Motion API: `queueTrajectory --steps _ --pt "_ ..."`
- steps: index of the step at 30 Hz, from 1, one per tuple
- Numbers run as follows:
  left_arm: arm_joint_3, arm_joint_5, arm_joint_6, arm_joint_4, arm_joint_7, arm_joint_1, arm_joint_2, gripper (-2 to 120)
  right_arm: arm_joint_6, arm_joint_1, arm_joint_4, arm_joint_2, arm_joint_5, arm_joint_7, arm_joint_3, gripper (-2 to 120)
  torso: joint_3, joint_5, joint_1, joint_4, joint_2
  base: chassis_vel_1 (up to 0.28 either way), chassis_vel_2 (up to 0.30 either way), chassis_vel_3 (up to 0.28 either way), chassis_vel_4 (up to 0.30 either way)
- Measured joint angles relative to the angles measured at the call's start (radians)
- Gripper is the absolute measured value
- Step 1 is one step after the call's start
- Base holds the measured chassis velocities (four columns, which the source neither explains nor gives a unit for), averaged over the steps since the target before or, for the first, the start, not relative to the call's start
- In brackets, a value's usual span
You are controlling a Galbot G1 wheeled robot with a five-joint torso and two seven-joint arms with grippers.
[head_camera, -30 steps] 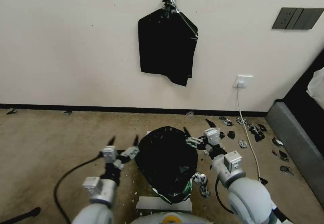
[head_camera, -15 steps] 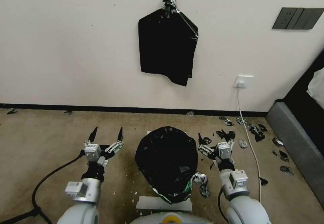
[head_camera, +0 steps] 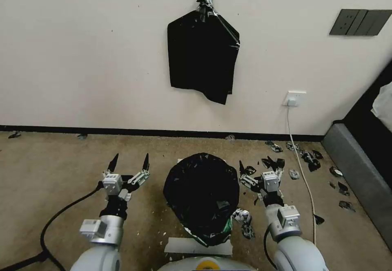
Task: Place a trash bag onto the trash bin.
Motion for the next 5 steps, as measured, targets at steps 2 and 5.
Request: queueTrajectory --steps 2,5 --pt "0.0 0.0 0.001 0.0 0.0 0.0 0.0 100 -0.001 0.0 0.0 0.0 0.0 0.0 0.0 100 0.0 0.0 0.0 0.0 0.0 0.0 0.0 0.0 0.0" --pt "0.0 -0.001 0.001 0.0 -0.001 0.0 0.0 100 -0.001 0.0 0.001 -0.001 0.001 0.0 0.0 100 0.0 0.0 0.0 0.0 0.0 0.0 0.0 0.0 0.0"
